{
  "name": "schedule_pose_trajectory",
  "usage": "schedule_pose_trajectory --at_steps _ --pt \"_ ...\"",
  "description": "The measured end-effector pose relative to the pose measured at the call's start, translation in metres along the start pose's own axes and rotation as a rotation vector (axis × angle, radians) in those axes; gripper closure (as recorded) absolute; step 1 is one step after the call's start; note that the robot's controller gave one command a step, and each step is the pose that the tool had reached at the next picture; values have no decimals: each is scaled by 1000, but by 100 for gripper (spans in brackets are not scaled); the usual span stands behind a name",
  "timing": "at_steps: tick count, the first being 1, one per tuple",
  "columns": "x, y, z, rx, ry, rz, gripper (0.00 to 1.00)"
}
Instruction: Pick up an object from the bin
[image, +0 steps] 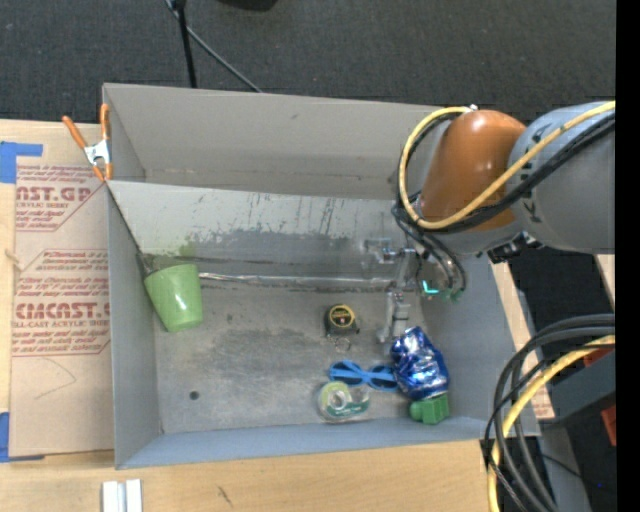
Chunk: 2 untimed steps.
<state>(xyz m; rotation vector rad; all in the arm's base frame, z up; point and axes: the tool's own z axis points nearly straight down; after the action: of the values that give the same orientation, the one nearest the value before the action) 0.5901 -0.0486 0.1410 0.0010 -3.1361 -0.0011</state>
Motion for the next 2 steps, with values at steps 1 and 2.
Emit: schedule_pose_trajectory --at_steps 1,2 --pt "7 25 74 0 -1 177 0" --pt "5 24 69 1 -8 177 100"
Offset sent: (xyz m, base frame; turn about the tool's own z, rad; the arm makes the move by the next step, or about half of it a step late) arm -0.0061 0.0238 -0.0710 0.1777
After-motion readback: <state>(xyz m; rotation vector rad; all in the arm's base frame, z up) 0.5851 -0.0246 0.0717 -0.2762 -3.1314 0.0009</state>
